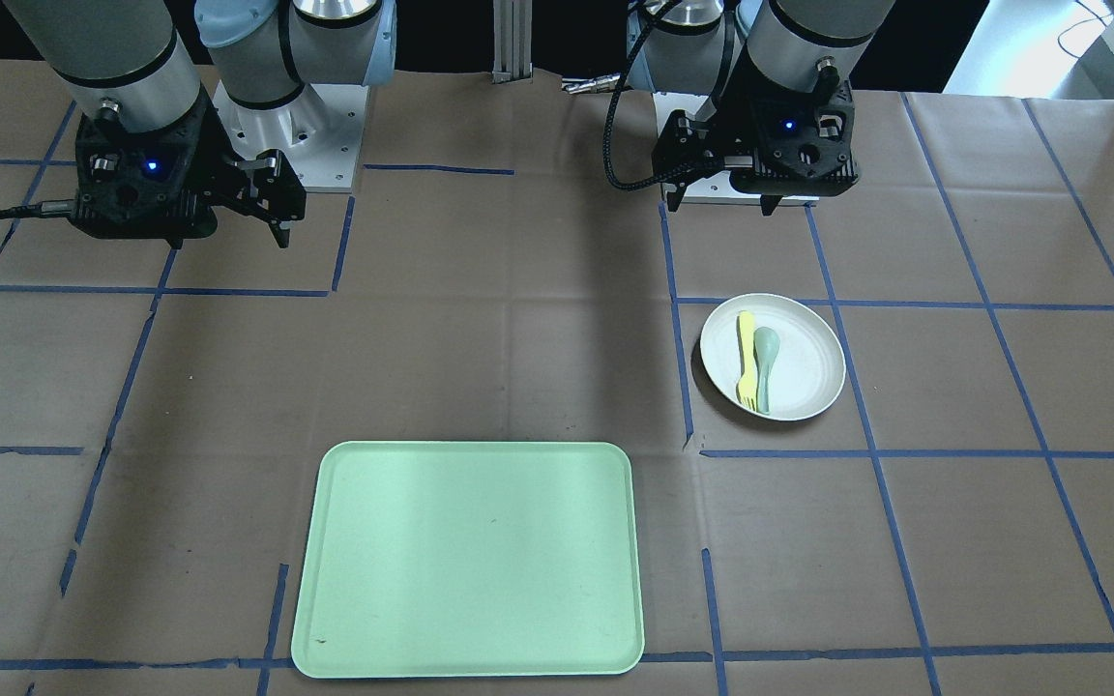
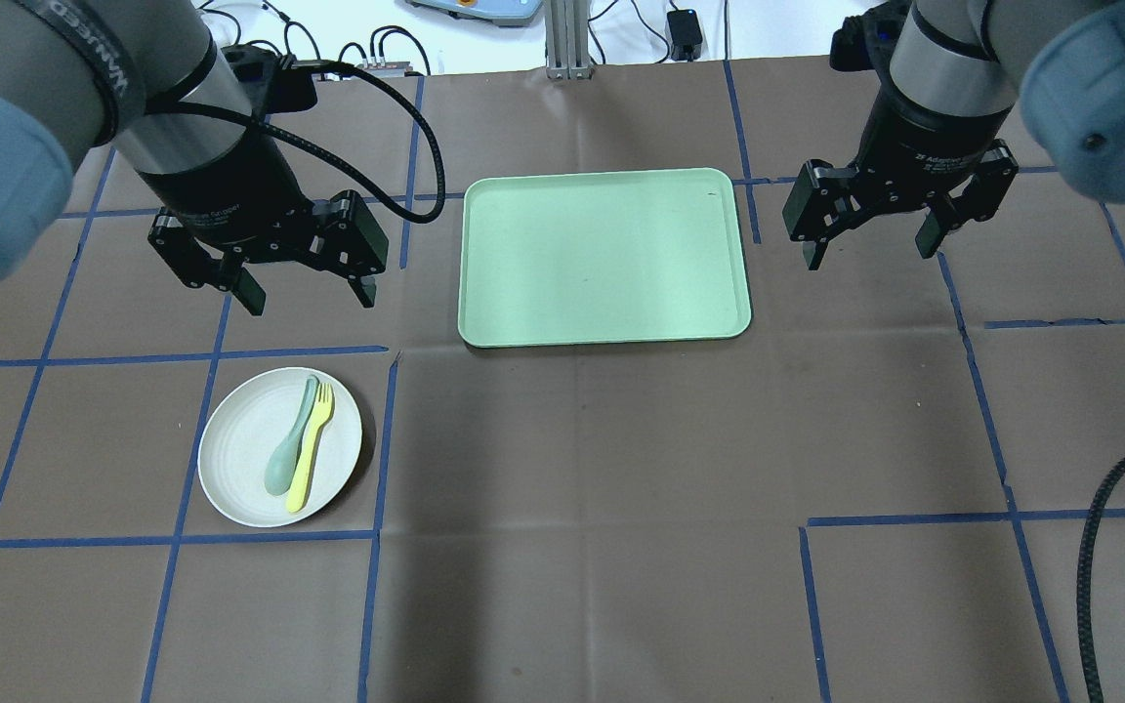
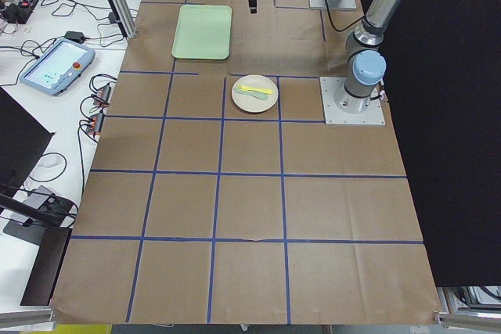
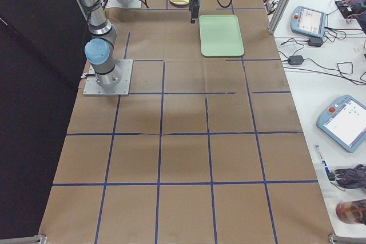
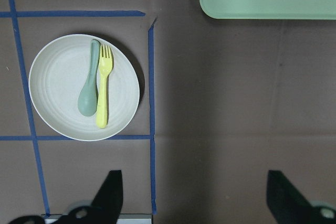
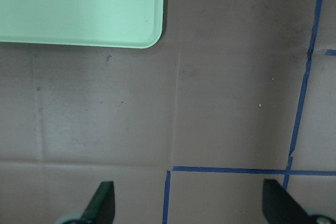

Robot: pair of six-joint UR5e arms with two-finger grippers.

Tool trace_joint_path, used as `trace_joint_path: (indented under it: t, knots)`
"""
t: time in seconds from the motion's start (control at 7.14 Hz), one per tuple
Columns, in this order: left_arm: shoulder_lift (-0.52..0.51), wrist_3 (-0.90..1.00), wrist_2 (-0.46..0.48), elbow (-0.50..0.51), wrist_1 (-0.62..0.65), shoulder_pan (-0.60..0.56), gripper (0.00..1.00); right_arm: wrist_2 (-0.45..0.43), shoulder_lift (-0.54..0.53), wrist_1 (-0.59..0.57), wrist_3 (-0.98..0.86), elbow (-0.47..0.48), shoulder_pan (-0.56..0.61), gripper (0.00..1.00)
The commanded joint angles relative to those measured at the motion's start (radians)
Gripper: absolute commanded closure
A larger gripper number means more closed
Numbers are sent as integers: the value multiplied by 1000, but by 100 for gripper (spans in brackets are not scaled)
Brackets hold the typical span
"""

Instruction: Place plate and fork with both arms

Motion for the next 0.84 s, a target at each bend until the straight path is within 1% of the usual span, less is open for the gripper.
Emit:
trace_joint_path:
  t: [0.0, 0.7]
  knots:
    - [-1, 1, -1, -3, 0, 0, 4, 0, 0, 0, -1, 0, 0, 0]
    - [-13, 1, -3, -3, 0, 0, 2, 0, 0, 0, -1, 2, 0, 0]
